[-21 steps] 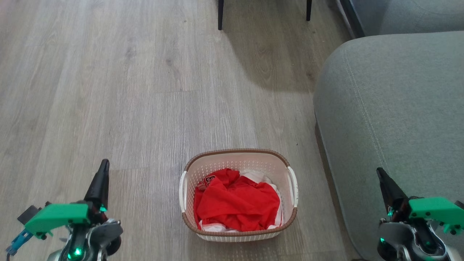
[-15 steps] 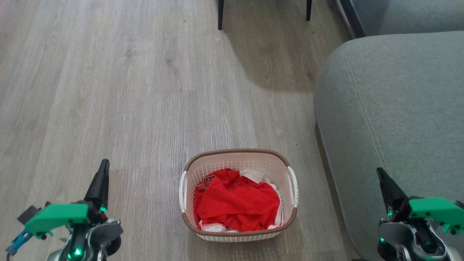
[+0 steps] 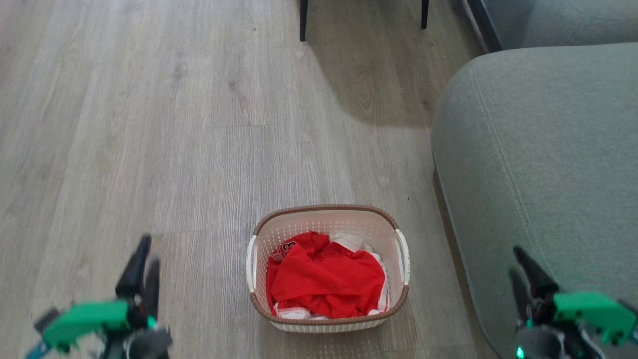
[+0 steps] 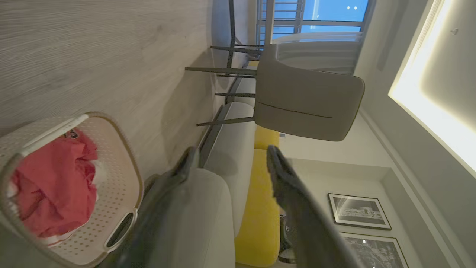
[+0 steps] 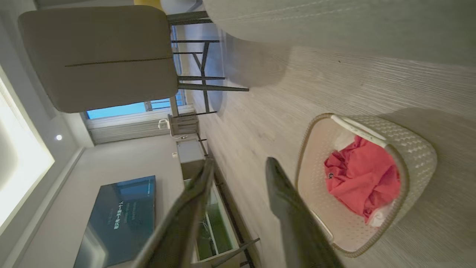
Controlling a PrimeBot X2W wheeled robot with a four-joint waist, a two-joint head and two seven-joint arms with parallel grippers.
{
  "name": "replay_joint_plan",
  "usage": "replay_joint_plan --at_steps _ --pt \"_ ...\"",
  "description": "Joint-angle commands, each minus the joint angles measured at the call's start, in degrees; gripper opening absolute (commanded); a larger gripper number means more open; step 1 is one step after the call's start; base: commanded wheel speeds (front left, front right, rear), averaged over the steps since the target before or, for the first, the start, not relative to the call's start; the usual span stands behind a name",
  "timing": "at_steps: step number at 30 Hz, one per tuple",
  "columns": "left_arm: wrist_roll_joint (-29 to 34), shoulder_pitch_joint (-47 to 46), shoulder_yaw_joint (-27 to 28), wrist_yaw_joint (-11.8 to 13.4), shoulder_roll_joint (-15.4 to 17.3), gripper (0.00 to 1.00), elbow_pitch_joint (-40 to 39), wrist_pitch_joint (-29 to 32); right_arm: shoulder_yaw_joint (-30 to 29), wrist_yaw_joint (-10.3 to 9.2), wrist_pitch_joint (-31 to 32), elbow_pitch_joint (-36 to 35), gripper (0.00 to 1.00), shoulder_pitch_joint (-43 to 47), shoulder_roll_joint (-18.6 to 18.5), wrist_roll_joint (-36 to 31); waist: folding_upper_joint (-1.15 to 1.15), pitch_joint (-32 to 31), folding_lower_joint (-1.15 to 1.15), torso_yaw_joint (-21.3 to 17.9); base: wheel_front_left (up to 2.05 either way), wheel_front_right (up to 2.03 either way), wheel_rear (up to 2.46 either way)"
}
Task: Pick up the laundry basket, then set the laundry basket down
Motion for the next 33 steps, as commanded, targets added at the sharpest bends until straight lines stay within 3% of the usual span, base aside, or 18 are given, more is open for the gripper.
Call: replay_joint_plan --at_steps 1,16,33 --pt "0.11 -0.31 -0.19 0.00 0.00 1.00 -0.57 -0.24 0.24 0.00 -0.24 -0.53 1.00 -0.23 -0.07 -0.05 0.00 -0.05 0.00 0.00 0.00 0.00 0.00" --pt "3.28 0.41 -1.45 0.55 0.04 1.00 -3.19 -2.60 1.82 -0.01 -2.60 -1.66 1.00 0.11 -0.16 -2.97 0.00 -0.47 0.00 0.05 0.00 0.00 0.00" --pt "15.35 0.70 -3.24 3.00 0.07 1.00 -7.94 -5.45 3.52 -0.02 -5.45 -6.42 1.00 0.52 -0.28 -18.09 0.00 -0.68 0.00 0.17 0.00 0.00 0.00"
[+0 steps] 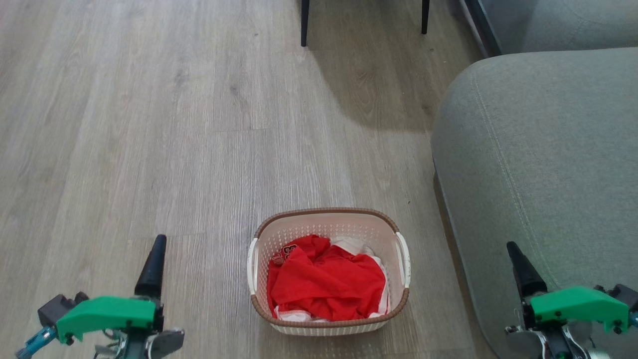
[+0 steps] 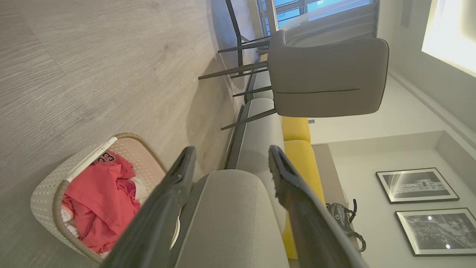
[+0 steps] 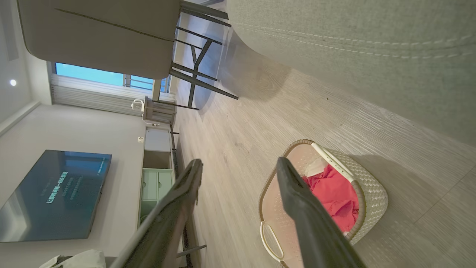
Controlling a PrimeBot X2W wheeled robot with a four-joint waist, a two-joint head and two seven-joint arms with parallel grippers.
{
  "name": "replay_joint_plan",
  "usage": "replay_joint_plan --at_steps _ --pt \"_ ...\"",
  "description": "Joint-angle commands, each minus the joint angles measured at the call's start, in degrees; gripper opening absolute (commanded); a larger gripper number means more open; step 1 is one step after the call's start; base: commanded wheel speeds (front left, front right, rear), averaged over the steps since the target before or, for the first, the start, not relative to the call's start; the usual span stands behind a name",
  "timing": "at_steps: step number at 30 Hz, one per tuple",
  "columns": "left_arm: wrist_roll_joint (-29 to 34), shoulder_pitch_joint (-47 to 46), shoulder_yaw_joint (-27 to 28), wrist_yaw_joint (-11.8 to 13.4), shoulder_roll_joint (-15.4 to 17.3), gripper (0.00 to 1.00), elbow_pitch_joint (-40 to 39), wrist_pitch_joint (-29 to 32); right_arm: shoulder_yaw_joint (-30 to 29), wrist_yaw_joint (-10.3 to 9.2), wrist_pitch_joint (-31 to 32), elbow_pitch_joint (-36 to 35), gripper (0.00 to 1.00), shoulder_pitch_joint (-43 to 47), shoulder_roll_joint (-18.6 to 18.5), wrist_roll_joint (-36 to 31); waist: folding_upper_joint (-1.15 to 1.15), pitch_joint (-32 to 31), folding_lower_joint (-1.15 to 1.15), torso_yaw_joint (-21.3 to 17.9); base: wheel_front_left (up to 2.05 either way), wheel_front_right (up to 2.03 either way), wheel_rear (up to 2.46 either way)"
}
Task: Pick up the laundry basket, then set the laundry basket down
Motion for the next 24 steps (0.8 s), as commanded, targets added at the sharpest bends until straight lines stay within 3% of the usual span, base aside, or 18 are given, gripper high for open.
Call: replay_joint_plan --at_steps 1,24 --pt "2.50 -1.88 0.16 0.09 0.32 1.00 -2.69 -0.93 0.55 -0.02 -0.82 -2.70 1.00 -1.45 -0.41 -2.25 0.00 -0.02 0.00 0.04 0.00 0.00 0.00" --pt "26.95 -1.00 -3.43 2.09 0.71 1.00 -5.36 -4.63 4.28 -0.03 -4.51 -4.83 1.00 -0.97 -0.57 -19.41 0.00 0.00 0.00 0.33 0.00 0.00 0.00"
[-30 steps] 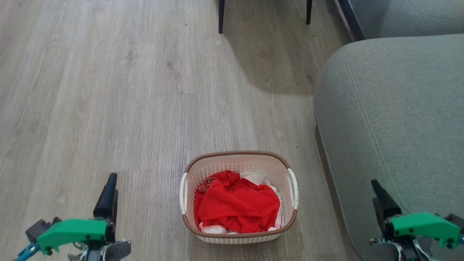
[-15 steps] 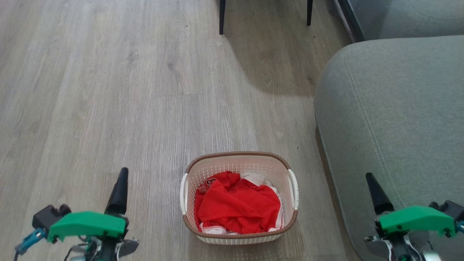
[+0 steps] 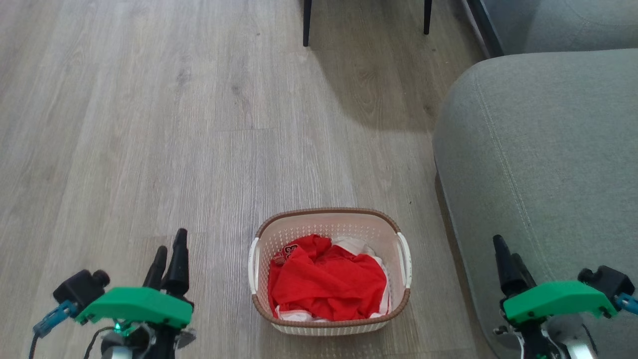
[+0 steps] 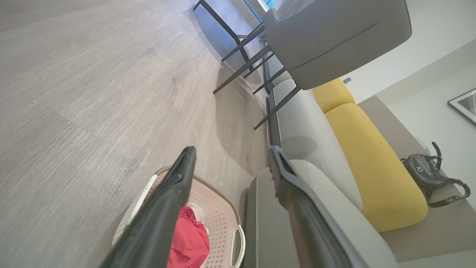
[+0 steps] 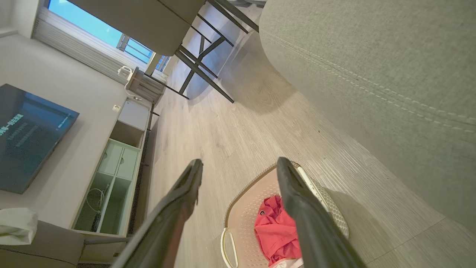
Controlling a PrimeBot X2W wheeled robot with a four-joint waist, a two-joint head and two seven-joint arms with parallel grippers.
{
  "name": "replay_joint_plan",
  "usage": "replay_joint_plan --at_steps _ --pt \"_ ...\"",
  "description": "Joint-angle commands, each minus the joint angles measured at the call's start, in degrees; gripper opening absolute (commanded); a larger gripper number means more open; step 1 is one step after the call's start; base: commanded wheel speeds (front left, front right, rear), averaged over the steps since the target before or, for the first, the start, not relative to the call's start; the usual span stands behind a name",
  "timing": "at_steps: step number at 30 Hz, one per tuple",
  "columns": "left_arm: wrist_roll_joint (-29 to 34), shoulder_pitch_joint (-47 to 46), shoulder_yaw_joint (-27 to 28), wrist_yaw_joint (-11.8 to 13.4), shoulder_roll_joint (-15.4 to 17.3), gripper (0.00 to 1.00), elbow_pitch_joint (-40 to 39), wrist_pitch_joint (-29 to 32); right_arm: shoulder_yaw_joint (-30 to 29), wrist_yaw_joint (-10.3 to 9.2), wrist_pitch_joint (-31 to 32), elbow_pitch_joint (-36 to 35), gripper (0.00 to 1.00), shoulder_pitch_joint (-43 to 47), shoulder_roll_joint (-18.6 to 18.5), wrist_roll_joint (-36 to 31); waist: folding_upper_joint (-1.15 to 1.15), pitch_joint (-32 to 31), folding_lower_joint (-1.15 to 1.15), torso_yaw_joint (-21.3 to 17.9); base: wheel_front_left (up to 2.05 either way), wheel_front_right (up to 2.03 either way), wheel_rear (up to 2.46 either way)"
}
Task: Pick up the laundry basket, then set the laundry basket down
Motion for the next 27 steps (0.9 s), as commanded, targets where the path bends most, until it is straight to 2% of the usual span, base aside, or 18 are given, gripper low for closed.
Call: replay_joint_plan --at_steps 1,11,27 --pt "2.16 -1.16 0.28 0.21 0.79 1.00 -2.31 -0.79 0.88 -0.03 -0.74 -2.28 1.00 -1.05 -0.55 -1.89 0.00 0.00 0.00 0.02 0.00 0.00 0.00" --pt "11.85 -0.64 -2.47 2.75 2.48 1.00 -2.66 -2.64 3.08 -0.04 -2.59 -2.27 1.00 -1.08 -0.63 -9.84 0.00 -0.13 0.00 0.03 0.00 0.00 0.00" --pt "22.76 -0.04 -6.16 6.48 4.26 1.00 -3.52 -5.33 5.53 -0.05 -5.28 -2.79 1.00 -1.02 -0.74 -20.66 0.00 -0.34 0.00 0.09 0.00 0.00 0.00"
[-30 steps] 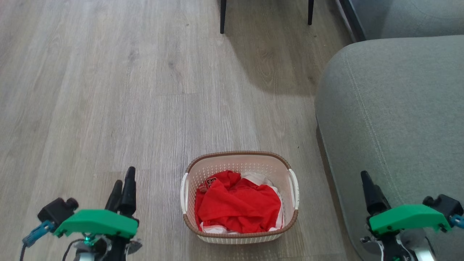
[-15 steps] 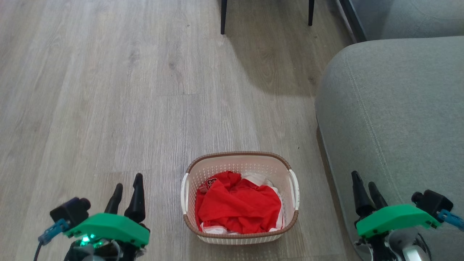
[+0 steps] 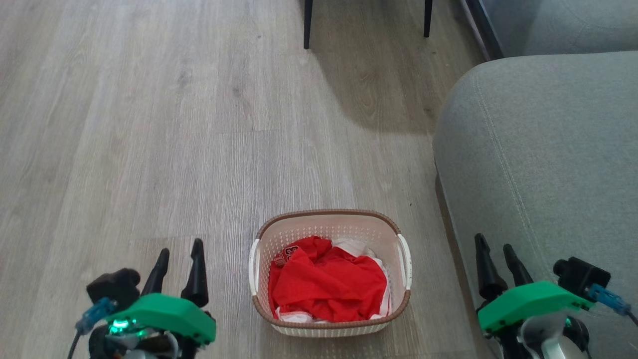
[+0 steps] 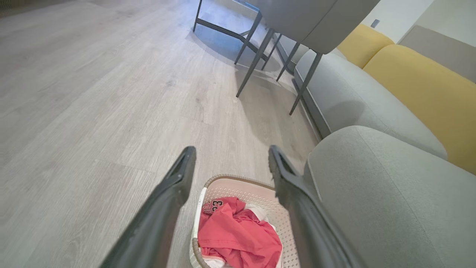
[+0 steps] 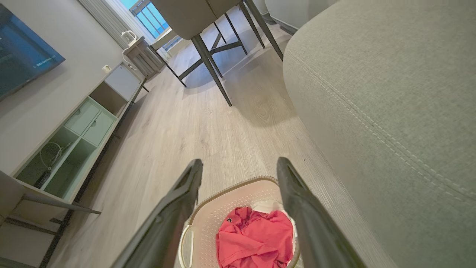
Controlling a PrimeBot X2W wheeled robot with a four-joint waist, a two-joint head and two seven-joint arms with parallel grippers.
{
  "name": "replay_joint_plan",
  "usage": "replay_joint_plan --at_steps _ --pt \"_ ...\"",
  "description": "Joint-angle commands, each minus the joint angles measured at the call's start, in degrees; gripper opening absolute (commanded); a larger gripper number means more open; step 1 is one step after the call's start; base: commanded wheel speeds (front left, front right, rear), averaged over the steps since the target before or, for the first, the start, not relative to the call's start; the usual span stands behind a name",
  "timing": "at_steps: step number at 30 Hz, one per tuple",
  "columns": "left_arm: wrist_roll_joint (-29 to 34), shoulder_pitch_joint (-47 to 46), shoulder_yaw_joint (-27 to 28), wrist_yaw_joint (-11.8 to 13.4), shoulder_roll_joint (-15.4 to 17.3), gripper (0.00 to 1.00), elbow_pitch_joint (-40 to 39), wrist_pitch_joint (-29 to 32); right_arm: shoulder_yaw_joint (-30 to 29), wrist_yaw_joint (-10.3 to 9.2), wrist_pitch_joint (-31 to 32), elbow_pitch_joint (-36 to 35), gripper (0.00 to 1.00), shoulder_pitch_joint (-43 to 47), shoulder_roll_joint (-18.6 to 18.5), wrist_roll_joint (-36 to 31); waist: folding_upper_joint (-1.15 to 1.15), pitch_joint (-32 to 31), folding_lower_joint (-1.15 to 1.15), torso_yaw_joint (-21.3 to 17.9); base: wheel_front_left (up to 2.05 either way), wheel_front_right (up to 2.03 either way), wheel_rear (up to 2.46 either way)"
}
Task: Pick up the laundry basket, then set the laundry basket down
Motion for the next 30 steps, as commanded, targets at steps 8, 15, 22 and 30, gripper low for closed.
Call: replay_joint_plan --at_steps 8,15,22,30 --pt "6.81 -0.92 -0.53 1.88 1.70 1.00 -2.98 -2.12 2.36 -0.05 -2.21 -2.84 1.00 -0.99 -0.66 -6.60 0.00 -0.04 0.00 -0.16 0.00 0.00 0.00" --pt "11.53 -0.59 -1.69 3.01 2.11 1.00 -3.49 -3.30 3.33 -0.06 -3.39 -3.31 1.00 -0.88 -0.71 -11.27 0.00 -0.03 0.00 -0.20 0.00 0.00 0.00" --pt "14.80 -0.07 -1.67 3.79 1.61 1.00 -3.79 -4.47 4.35 -0.06 -4.56 -3.77 1.00 -0.88 -0.76 -15.93 0.00 0.06 0.00 -0.19 0.00 0.00 0.00" --pt "19.78 0.54 -1.26 3.60 0.95 1.00 -3.93 -5.82 5.60 -0.07 -5.91 -4.26 1.00 -0.91 -0.81 -21.33 0.00 0.14 0.00 -0.27 0.00 0.00 0.00"
